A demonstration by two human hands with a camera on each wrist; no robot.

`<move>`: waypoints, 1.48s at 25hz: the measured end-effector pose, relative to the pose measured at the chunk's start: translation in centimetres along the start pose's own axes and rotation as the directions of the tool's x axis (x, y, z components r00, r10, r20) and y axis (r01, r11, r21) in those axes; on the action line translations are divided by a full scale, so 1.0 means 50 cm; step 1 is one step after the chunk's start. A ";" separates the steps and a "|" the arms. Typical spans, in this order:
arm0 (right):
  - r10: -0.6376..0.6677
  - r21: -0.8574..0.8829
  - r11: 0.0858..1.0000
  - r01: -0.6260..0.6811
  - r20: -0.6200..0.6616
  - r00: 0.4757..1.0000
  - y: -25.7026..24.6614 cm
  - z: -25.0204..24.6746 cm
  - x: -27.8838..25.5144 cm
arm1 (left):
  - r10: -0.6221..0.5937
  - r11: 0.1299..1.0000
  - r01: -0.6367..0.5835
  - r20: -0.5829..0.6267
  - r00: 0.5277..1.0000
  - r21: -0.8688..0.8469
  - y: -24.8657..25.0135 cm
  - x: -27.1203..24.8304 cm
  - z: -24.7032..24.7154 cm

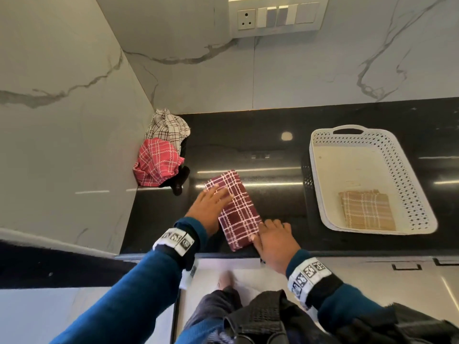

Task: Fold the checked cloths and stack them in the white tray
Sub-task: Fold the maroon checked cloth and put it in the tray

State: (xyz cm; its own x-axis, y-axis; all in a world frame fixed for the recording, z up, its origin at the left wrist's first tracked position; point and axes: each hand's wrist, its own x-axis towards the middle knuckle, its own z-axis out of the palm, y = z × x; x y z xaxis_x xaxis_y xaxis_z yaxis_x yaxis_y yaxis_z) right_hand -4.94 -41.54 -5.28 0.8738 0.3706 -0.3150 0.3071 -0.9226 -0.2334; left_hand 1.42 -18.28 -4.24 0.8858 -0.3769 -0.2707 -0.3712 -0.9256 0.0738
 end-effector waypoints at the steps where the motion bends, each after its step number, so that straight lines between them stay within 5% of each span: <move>1: -0.052 0.069 0.996 0.052 -0.002 0.999 -0.012 0.010 -0.015 | 0.053 0.999 -0.053 0.007 0.999 0.000 0.009 -0.035 0.022; 6: -0.223 0.262 0.913 0.314 -0.325 0.919 0.015 0.006 -0.001 | 0.044 0.999 -0.046 0.094 0.995 0.012 -0.006 -0.099 0.081; 10: -0.407 0.076 0.910 0.407 -0.027 0.913 0.030 -0.018 0.078 | -0.022 0.995 0.034 0.130 0.991 -0.091 0.001 -0.088 0.076; 13: -0.390 0.032 0.921 0.389 0.122 0.913 0.042 -0.009 0.117 | -0.062 0.974 0.066 0.025 0.998 -0.215 0.008 -0.088 0.076; 21: -0.373 0.171 0.920 0.352 0.112 0.921 0.049 -0.006 0.117 | -0.194 0.920 0.147 -0.095 0.976 -0.362 0.026 -0.088 0.095; 26: -0.384 0.212 0.907 0.363 0.067 0.921 0.066 0.004 0.116 | -0.255 0.797 0.148 -0.106 0.961 -0.585 0.009 -0.086 0.099; 31: -0.225 0.449 0.843 0.297 -0.208 0.952 0.046 0.036 0.117 | -0.306 0.721 0.212 -0.029 0.952 -0.660 0.017 -0.078 0.072; 34: -0.010 0.569 0.815 0.113 -0.181 0.983 0.025 0.039 0.139 | -0.426 0.583 0.245 -0.034 0.904 -0.775 0.022 -0.055 0.053; 37: 0.096 0.674 0.737 0.057 -0.187 0.978 0.005 0.001 0.170 | -0.497 0.536 0.240 -0.072 0.865 -0.810 0.022 -0.024 0.038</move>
State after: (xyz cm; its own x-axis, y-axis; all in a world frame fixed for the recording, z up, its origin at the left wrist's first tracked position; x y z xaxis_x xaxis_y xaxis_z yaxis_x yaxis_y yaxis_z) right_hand 2.53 -38.63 -8.07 0.9542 0.2539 -0.1584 0.0217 -0.5865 -0.8097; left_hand -0.58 -18.77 -5.64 0.9707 0.1315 -0.2013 0.2392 -0.6148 0.7516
